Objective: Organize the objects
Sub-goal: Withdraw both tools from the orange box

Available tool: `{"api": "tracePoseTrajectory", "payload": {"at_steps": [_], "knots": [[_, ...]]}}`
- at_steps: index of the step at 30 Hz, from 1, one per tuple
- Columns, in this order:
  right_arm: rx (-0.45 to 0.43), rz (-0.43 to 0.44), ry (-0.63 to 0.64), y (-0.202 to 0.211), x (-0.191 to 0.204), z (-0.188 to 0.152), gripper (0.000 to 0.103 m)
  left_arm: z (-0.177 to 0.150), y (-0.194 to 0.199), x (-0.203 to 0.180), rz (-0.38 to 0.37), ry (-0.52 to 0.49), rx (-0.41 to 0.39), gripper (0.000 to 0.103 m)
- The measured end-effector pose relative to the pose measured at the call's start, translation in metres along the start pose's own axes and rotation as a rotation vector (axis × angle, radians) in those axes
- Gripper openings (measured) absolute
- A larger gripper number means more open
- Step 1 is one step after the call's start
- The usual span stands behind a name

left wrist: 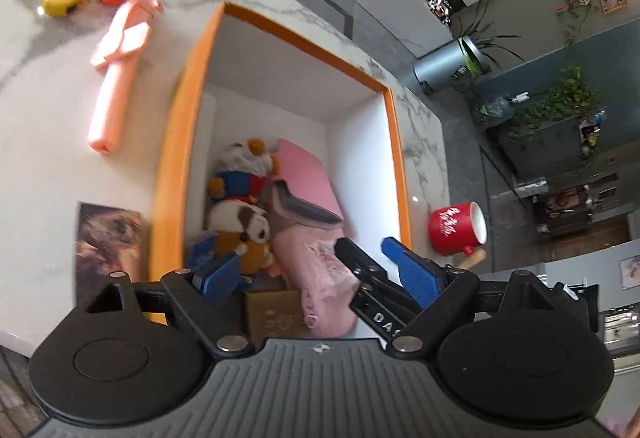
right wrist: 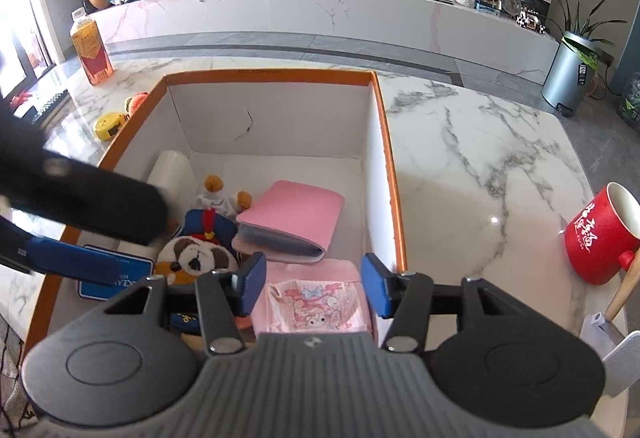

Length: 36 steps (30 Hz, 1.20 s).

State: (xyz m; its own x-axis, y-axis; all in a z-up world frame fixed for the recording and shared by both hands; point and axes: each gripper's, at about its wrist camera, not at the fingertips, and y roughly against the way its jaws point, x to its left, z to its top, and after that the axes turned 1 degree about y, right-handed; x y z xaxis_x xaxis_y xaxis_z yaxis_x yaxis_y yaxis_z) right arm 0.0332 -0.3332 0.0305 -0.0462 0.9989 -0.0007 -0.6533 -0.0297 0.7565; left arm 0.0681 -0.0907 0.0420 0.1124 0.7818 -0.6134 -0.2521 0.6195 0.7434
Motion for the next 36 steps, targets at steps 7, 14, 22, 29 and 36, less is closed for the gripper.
{"api": "tracePoseTrajectory", "payload": {"at_steps": [7,14,22,29,36], "knots": [[-0.041,0.098,-0.126,-0.008,-0.009,0.012,0.011,-0.016,0.049,0.026,0.282,-0.186,-0.222,0.102],[0.075,0.071,-0.117,-0.041,0.010,0.017,0.006,-0.020,0.054,0.051,0.435,-0.272,-0.362,0.100],[0.181,-0.049,-0.044,-0.068,0.013,0.027,0.006,-0.021,0.065,0.065,0.433,-0.282,-0.360,0.100],[0.058,-0.038,-0.021,-0.031,0.019,0.024,0.042,-0.021,0.064,0.067,0.445,-0.269,-0.367,0.100],[-0.086,0.104,-0.057,0.005,0.030,0.026,0.100,-0.021,0.056,0.073,0.527,-0.238,-0.360,0.100]]}}
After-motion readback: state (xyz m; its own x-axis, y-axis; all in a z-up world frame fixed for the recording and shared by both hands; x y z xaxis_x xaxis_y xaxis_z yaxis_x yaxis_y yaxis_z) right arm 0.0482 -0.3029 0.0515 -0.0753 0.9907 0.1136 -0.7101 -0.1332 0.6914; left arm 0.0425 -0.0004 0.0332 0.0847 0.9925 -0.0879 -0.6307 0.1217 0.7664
